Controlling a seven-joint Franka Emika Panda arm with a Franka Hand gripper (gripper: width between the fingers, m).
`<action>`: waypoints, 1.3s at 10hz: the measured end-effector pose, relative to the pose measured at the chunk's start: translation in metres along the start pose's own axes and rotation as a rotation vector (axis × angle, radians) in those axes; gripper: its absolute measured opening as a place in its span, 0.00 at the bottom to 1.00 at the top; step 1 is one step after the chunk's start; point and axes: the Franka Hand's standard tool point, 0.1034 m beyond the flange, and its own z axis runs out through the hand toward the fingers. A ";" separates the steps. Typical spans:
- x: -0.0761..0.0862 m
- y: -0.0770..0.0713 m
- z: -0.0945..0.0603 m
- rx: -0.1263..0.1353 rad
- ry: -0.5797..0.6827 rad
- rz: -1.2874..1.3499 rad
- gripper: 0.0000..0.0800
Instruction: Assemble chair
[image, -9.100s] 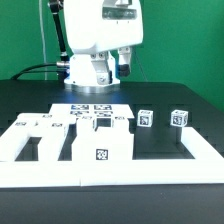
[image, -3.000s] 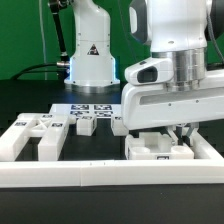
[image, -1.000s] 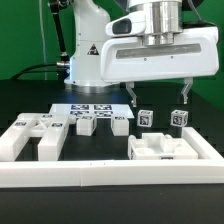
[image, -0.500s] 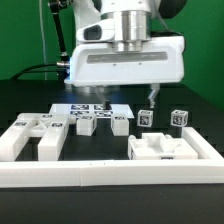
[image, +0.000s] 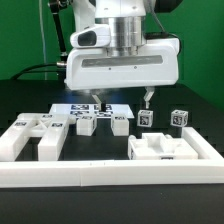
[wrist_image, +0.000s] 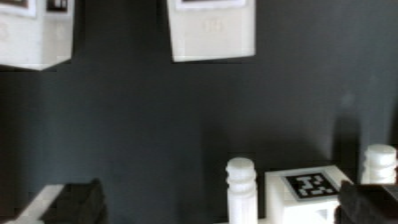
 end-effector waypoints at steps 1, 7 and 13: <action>-0.007 0.008 0.005 0.010 -0.089 0.008 0.81; -0.023 0.000 0.015 0.061 -0.517 0.036 0.81; -0.026 -0.001 0.026 0.052 -0.679 0.062 0.81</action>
Offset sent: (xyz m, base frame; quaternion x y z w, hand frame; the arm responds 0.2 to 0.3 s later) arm 0.0000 0.0000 0.0000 0.0000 -0.1938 0.0000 0.9810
